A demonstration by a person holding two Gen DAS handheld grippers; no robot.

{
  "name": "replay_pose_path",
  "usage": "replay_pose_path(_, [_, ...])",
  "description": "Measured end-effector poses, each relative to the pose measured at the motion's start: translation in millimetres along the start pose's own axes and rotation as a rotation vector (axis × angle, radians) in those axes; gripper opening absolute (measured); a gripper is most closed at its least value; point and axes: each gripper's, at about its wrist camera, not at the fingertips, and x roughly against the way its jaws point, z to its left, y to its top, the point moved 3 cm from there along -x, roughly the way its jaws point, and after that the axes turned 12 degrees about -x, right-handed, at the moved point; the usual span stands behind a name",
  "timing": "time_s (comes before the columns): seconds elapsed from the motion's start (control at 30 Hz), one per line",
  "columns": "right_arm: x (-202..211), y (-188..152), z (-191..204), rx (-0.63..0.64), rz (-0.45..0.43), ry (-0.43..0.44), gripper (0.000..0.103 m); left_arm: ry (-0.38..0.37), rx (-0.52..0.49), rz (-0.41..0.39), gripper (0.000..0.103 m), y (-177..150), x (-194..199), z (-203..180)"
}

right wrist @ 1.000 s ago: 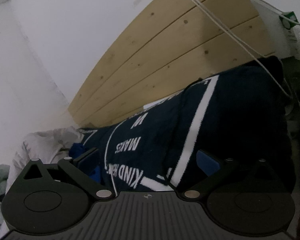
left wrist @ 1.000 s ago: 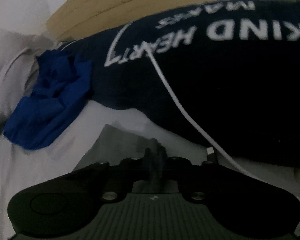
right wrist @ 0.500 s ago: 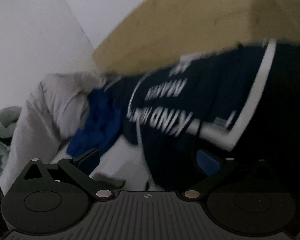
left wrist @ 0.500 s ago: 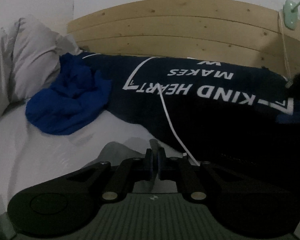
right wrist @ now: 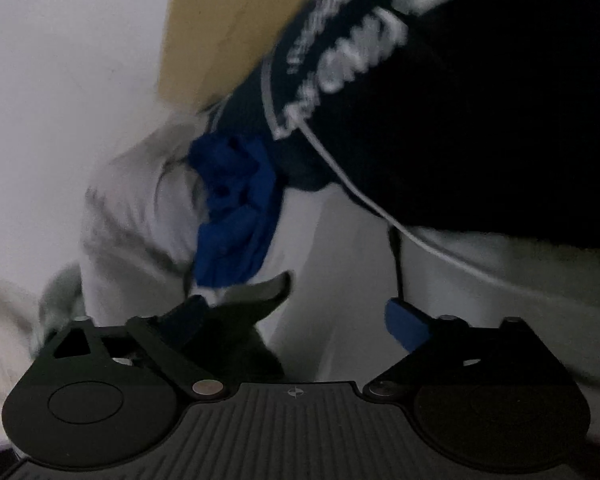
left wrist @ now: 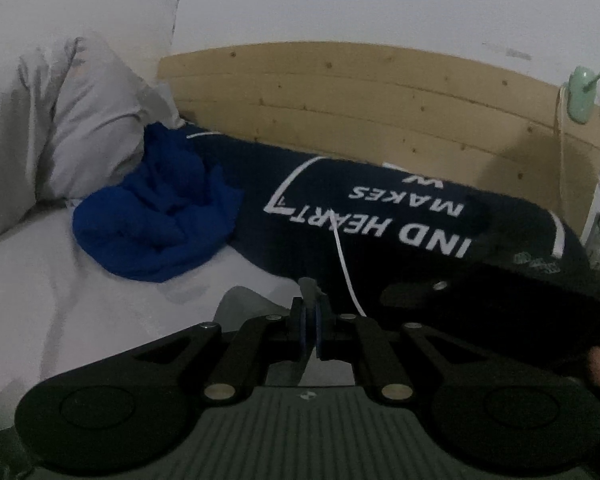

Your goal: Fold clothes

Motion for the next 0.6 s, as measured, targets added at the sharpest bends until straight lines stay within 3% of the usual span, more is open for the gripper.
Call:
replay_pose_path(0.17, [-26, -15, -12, -0.197, 0.084, 0.096, 0.092, 0.007, -0.015, 0.01, 0.008, -1, 12, 3])
replay_pose_path(0.3, [-41, -29, -15, -0.244, 0.105, 0.098, 0.091, 0.008, -0.02, 0.018, 0.008, -2, 21, 6])
replay_pose_path(0.43, [-51, -39, -21, -0.303, 0.125, 0.092, 0.079, 0.001, -0.011, 0.027, 0.008, -7, 28, 7])
replay_pose_path(0.6, [-60, -53, -16, -0.331, 0.151, 0.136, 0.073, -0.004, -0.005, 0.032, 0.008, -11, 33, 8])
